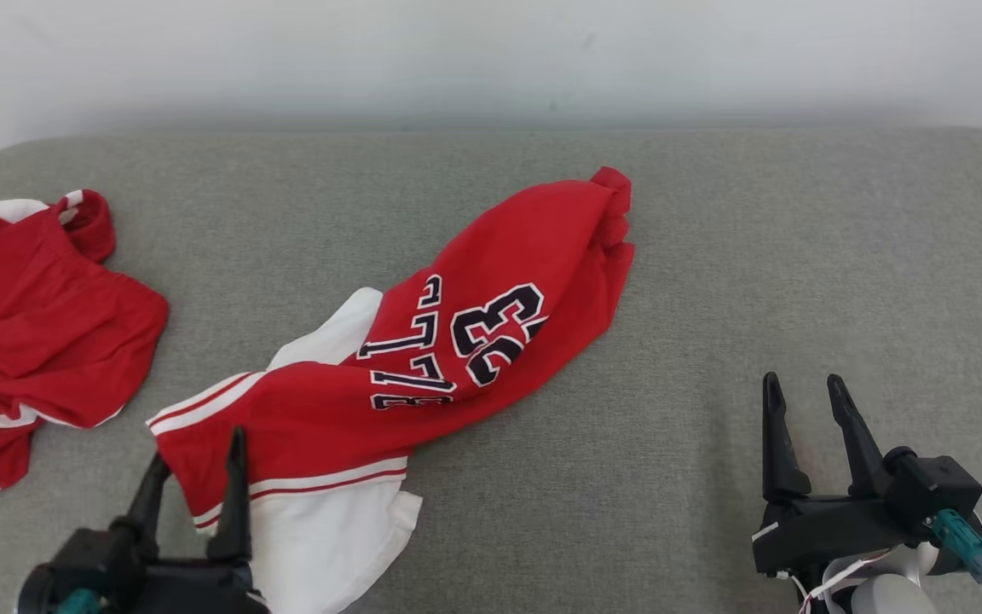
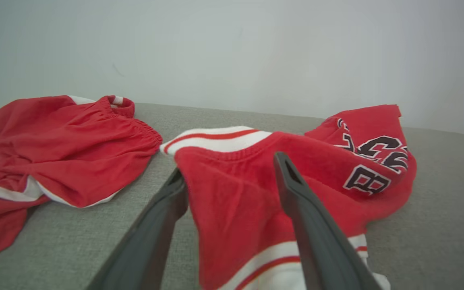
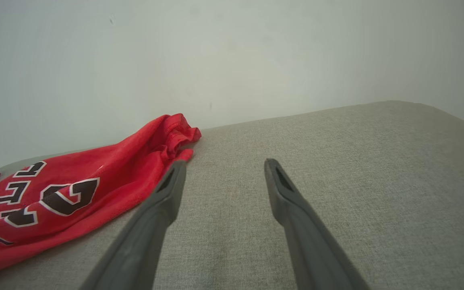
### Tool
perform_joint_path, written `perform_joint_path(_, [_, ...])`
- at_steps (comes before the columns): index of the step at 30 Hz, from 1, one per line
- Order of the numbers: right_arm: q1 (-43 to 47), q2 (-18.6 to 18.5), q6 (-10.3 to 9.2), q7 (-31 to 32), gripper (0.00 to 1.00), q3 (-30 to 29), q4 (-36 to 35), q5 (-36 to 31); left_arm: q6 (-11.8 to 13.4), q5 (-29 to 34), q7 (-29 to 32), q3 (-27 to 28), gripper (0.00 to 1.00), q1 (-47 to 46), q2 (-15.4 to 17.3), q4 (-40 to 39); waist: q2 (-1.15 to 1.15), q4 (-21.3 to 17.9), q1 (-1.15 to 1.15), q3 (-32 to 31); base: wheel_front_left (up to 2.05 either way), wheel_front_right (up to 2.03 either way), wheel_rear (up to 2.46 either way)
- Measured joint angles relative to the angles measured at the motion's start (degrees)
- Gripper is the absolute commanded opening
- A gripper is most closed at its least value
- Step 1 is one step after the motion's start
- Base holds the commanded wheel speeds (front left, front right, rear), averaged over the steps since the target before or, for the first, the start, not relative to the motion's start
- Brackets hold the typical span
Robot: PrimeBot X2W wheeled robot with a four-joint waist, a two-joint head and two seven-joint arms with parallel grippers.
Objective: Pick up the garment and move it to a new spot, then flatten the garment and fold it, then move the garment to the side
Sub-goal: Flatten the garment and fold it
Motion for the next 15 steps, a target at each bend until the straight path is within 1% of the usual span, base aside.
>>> perform_joint_path(3, [0.1, 0.0, 0.0, 0.0, 1.0, 0.0, 0.2, 0.0, 0.1, 1.2, 0.0, -0.5, 1.0, 3.0, -1.5, -3.8, 0.0, 1.2, 0.0, -0.3, 0.0, 0.0, 0.0])
perform_joint_path(7, [0.1, 0.1, 0.0, 0.0, 1.0, 0.3, 0.5, 0.0, 1.6, 1.4, 0.0, 0.5, 1.0, 6.3, -2.3, -7.2, 0.0, 2.6, 0.0, -0.8, 0.0, 0.0, 0.0])
perform_joint_path(10, [0.2, 0.1, 0.0, 0.0, 1.0, 0.2, 0.7, 0.1, 2.6, 1.4, 0.0, 0.9, 1.0, 7.8, -3.0, -11.6, 0.0, 3.5, 0.0, -1.1, 0.0, 0.0, 0.0])
perform_joint_path(13, [0.2, 0.1, 0.0, 0.0, 1.0, 0.0, 0.9, 0.1, 3.9, 1.6, 0.0, 1.2, 1.0, 8.9, -3.1, -15.1, 0.0, 4.1, -0.01, -1.3, 0.0, 0.0, 0.0])
perform_joint_path(15, [0.2, 0.0, 0.0, 0.0, 1.0, 0.0, 1.2, 0.1, 4.6, 1.8, 0.0, 1.2, 1.0, 9.5, -3.2, -16.0, 0.0, 4.5, -0.01, -1.4, 0.0, 0.0, 0.0])
